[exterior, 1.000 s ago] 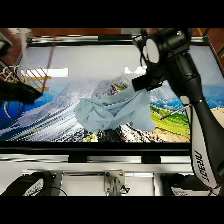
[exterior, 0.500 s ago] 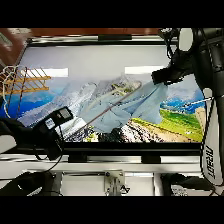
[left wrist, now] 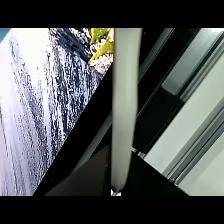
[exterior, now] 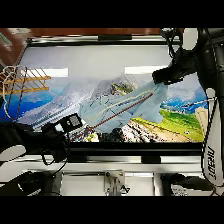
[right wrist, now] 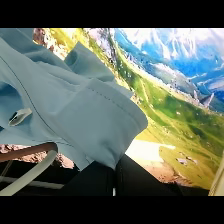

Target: Fold the shirts.

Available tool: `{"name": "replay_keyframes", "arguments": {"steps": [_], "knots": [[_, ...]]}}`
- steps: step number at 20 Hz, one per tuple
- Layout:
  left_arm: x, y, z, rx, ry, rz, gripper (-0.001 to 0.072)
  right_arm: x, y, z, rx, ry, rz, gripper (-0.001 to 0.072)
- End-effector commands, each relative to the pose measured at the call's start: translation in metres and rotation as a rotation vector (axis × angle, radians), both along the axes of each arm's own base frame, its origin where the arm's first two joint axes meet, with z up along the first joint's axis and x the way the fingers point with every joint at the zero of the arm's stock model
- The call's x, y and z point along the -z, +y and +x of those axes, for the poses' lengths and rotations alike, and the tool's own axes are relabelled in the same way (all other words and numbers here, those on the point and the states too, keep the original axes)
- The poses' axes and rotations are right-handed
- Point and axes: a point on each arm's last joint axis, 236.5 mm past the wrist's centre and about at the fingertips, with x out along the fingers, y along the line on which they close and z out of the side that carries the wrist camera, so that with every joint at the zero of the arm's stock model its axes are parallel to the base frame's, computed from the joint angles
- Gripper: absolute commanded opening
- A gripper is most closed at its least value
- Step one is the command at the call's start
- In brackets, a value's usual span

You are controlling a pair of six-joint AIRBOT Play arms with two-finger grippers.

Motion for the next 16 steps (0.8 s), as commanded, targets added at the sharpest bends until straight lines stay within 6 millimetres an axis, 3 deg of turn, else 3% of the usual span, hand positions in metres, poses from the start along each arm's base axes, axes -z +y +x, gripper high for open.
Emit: {"name": "replay_keyframes", "arguments": {"steps": [1,5,10,13,16], "knots": [[-0.002,-0.008,0.009,0.011,-0.039,-0.020,0.0048,0.000,0.000,-0.002,0.000,0.007,0.001,0.0079],[0.000,-0.006,0.012,0.003,-0.045,-0.012,0.0048,0.000,0.000,-0.002,0.001,0.007,0.001,0.0079],[0.025,0.002,0.011,-0.022,0.011,0.050,0.0048,0.000,-0.002,-0.008,0.005,0.029,-0.002,0.0079],[0.030,0.008,0.019,-0.085,0.002,0.077,0.0048,-0.010,-0.003,-0.013,0.004,0.005,0.006,0.0079],[0.026,-0.005,0.029,-0.072,-0.035,0.026,0.0048,-0.016,0.019,-0.025,-0.046,0.017,0.102,0.0079]]}}
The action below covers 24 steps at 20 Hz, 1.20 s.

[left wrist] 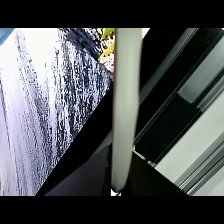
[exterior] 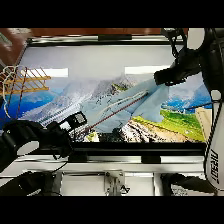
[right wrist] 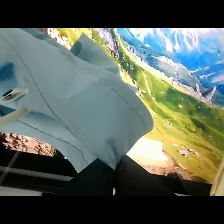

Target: Fold the shirts.

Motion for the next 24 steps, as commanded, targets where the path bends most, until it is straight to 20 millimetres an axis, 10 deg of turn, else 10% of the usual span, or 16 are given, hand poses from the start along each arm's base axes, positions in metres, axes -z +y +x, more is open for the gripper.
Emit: {"name": "replay_keyframes", "arguments": {"steps": [1,6,17,24], "knots": [[0.002,-0.015,0.006,0.016,-0.014,-0.043,0.0048,-0.008,0.030,-0.016,-0.065,0.015,0.112,0.0079],[0.014,-0.053,-0.006,0.176,0.033,-0.108,0.0048,-0.024,0.065,-0.018,-0.174,-0.081,0.104,0.0079],[0.003,-0.050,-0.030,0.248,0.055,-0.110,0.0048,-0.055,0.026,-0.020,-0.142,-0.201,-0.081,0.0079],[-0.004,-0.104,-0.024,0.206,0.062,-0.317,0.0048,-0.052,0.030,-0.029,-0.148,-0.172,-0.058,0.0079]]}}
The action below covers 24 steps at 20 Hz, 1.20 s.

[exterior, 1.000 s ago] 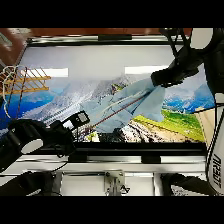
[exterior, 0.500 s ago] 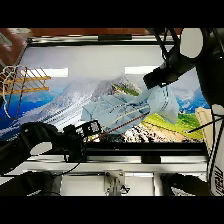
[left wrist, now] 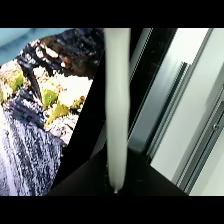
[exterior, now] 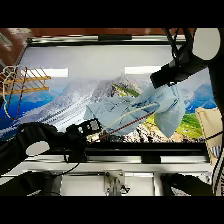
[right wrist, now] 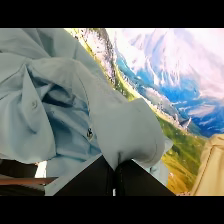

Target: Fold the shirts.

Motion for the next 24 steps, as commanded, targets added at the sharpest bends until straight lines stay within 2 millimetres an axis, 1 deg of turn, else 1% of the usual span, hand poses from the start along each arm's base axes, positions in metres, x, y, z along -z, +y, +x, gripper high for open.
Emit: {"name": "replay_keyframes", "arguments": {"steps": [1,3,6,9,11,13,15,17,18,19,21,24], "knots": [[0.007,-0.022,0.003,-0.036,0.051,-0.057,0.0048,0.000,0.005,-0.008,-0.014,0.022,0.022,0.0079],[0.023,-0.023,0.009,-0.052,0.075,-0.028,0.0048,-0.004,0.007,-0.012,-0.024,0.017,0.043,0.0079],[0.036,-0.023,0.019,-0.081,0.091,-0.012,0.0048,-0.020,-0.002,-0.020,-0.014,-0.026,0.052,0.0079],[0.036,-0.021,0.025,-0.104,0.098,-0.019,0.0048,-0.037,-0.007,-0.029,-0.019,-0.080,0.079,0.0079],[0.035,-0.024,0.026,-0.110,0.101,-0.036,0.0048,-0.044,-0.007,-0.032,-0.026,-0.102,0.095,0.0079],[0.024,-0.038,0.019,-0.075,0.115,-0.094,0.0048,-0.042,0.000,-0.036,-0.046,-0.084,0.115,0.0079],[0.008,-0.052,0.014,-0.012,0.095,-0.138,0.0048,-0.038,0.006,-0.035,-0.060,-0.065,0.124,0.0078],[-0.005,-0.061,0.013,0.048,0.053,-0.157,0.0048,-0.031,0.008,-0.031,-0.060,-0.049,0.115,0.0079],[-0.009,-0.063,0.015,0.047,0.045,-0.166,0.0048,-0.029,0.011,-0.030,-0.067,-0.037,0.119,0.0079],[-0.009,-0.063,0.019,0.033,0.044,-0.170,0.0048,-0.026,0.017,-0.032,-0.082,-0.022,0.133,0.0078],[-0.003,-0.057,0.029,-0.019,0.065,-0.160,0.0048,-0.026,0.026,-0.036,-0.111,-0.008,0.164,0.0079],[0.018,-0.050,0.043,-0.064,0.101,-0.120,0.0048,-0.027,0.039,-0.044,-0.157,0.008,0.211,0.0079]]}}
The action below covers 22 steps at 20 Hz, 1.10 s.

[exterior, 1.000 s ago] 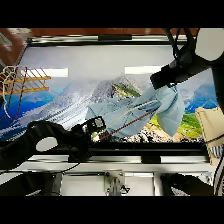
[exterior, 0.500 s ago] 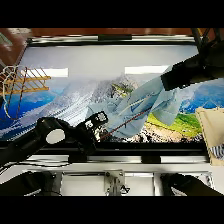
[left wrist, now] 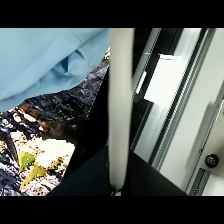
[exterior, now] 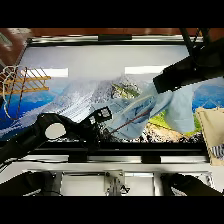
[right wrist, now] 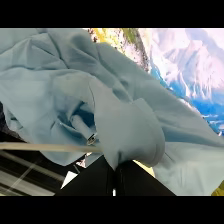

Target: Fold the shirts.

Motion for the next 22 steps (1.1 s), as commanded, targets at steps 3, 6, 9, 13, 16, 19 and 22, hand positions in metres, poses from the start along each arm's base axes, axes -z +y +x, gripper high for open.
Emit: {"name": "replay_keyframes", "arguments": {"steps": [3,6,9,13,16,19,22], "knots": [[0.036,-0.001,0.008,-0.023,0.084,0.058,0.0048,-0.001,0.032,-0.013,-0.108,0.037,0.101,0.0079],[0.033,-0.009,0.018,-0.051,0.061,0.019,0.0048,0.002,0.032,-0.021,-0.128,0.068,0.093,0.0078],[0.012,-0.019,0.027,-0.051,0.026,-0.025,0.0048,0.006,0.023,-0.024,-0.110,0.088,0.061,0.0078],[-0.019,-0.028,0.035,-0.026,-0.030,-0.070,0.0048,0.005,0.012,-0.015,-0.063,0.057,0.026,0.0079],[-0.023,-0.030,0.037,-0.022,-0.042,-0.077,0.0048,0.009,0.026,-0.021,-0.099,0.097,0.068,0.0079],[-0.025,-0.030,0.038,-0.033,-0.036,-0.083,0.0048,0.015,0.038,-0.029,-0.100,0.157,0.114,0.0079],[-0.030,-0.027,0.040,-0.043,-0.035,-0.085,0.0048,0.016,0.028,-0.023,-0.041,0.142,0.092,0.0079]]}}
